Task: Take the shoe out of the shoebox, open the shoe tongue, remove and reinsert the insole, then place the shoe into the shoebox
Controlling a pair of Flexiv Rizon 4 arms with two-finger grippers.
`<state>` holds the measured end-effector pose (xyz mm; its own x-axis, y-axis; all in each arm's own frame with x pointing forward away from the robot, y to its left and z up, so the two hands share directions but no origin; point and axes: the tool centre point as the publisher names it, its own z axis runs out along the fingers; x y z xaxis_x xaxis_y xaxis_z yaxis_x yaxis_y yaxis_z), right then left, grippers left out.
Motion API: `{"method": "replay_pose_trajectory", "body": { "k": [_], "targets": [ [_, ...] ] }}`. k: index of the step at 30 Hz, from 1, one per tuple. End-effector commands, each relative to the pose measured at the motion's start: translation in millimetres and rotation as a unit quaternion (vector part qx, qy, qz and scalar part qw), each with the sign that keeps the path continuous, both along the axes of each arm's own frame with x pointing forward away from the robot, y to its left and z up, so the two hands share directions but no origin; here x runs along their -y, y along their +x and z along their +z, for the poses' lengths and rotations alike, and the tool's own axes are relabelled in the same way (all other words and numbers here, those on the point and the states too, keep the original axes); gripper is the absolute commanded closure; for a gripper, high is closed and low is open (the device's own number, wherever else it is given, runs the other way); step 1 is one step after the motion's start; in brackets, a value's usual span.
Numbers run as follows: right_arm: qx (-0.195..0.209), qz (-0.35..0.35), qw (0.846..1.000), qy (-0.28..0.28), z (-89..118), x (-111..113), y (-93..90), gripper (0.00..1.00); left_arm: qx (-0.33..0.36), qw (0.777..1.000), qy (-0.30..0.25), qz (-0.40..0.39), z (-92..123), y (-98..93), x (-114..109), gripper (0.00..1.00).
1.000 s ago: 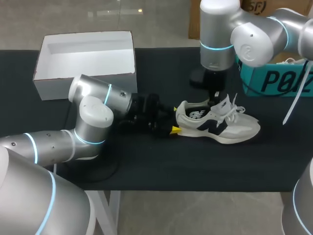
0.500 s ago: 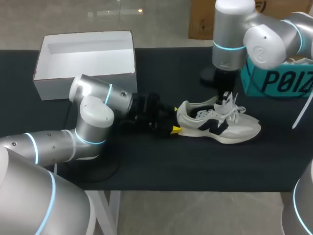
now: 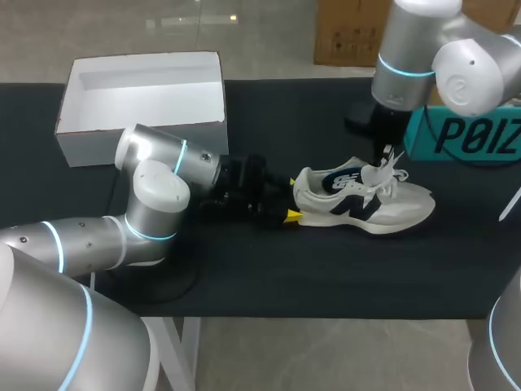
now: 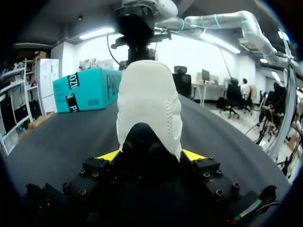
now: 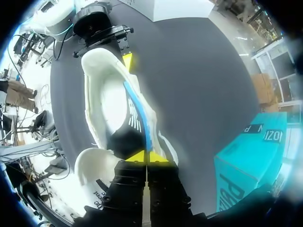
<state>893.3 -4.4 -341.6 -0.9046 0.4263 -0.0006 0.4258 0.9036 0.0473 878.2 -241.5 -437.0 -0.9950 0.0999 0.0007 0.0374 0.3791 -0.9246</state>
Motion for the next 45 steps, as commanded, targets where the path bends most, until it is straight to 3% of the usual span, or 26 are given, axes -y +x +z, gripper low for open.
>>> {"method": "replay_pose_trajectory", "body": {
  "k": [1, 6, 16, 21, 45],
  "targets": [
    [0.006, -0.003, 1.000, 0.015, 5.0, 1.9, 1.0, 1.00, 0.000, 1.000, 0.002, -0.002, -3.7, -0.6, 0.8, 1.00],
    [0.005, 0.000, 1.000, 0.030, 5.5, -4.5, 1.4, 1.00, 0.000, 1.000, 0.002, -0.002, -3.7, -0.6, 0.8, 1.00],
    [-0.022, 0.037, 0.999, 0.029, -16.8, -38.1, -2.3, 1.00, 0.000, 1.000, 0.002, -0.002, -3.7, -0.6, 0.8, 1.00],
    [-0.019, 0.040, 0.998, 0.042, -13.1, -47.5, 1.3, 1.00, 0.000, 1.000, 0.002, -0.002, -3.7, -0.6, 0.8, 1.00],
    [0.034, -0.018, 0.996, 0.086, 39.7, -15.2, 23.4, 1.00, 0.000, 1.000, 0.002, -0.002, -3.7, -0.6, 0.8, 1.00]
  ]
}}
